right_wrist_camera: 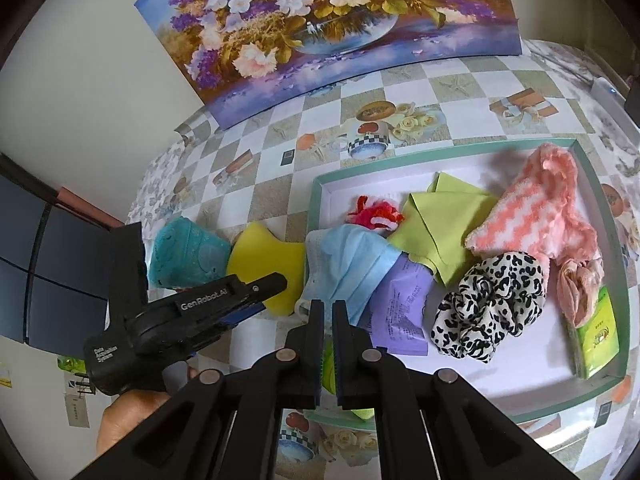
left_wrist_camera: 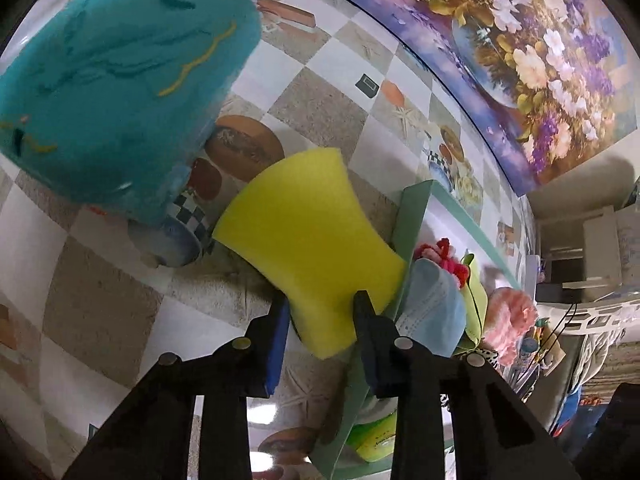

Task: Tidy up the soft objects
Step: 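Carry the sponge with the left tool over the tray and open it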

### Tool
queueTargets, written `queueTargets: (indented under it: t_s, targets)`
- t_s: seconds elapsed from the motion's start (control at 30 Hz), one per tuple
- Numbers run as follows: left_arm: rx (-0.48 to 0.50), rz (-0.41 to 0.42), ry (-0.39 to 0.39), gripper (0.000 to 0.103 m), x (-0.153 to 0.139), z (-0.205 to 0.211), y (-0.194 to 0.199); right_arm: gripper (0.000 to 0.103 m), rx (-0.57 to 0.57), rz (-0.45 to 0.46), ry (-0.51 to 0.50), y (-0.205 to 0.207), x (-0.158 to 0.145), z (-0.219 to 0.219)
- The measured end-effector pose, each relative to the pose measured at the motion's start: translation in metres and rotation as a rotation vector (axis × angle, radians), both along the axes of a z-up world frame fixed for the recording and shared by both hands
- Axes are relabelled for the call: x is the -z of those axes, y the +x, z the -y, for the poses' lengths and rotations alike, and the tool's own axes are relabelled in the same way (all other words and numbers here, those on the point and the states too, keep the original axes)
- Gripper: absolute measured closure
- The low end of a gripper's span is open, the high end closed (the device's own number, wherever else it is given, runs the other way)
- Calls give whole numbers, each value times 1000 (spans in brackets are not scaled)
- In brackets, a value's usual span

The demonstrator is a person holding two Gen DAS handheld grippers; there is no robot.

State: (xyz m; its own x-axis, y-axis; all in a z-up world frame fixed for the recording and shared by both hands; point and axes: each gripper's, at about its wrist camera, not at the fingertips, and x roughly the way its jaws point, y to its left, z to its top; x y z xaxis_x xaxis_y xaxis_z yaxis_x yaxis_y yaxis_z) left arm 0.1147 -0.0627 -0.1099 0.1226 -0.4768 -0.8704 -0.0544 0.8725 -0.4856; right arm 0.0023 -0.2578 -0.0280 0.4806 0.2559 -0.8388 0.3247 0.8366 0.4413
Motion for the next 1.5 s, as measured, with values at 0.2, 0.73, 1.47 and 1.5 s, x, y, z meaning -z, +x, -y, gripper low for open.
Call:
queueTargets:
  t_s: [0.2, 0.73, 1.47, 1.5]
  targets:
    - [-5, 45, -28, 72, -21, -6, -5, 95, -3, 7, -2, 0, 1, -2]
    - [227, 149, -70, 71, -75, 27, -42, 55, 114, 92, 85, -16, -7, 27]
    - [483, 93, -157, 71, -67, 101, -89, 70, 150, 63, 46, -58, -5, 61]
    - [482, 87, -155, 70, -65, 102, -88, 70, 156, 56, 48, -59, -3, 63]
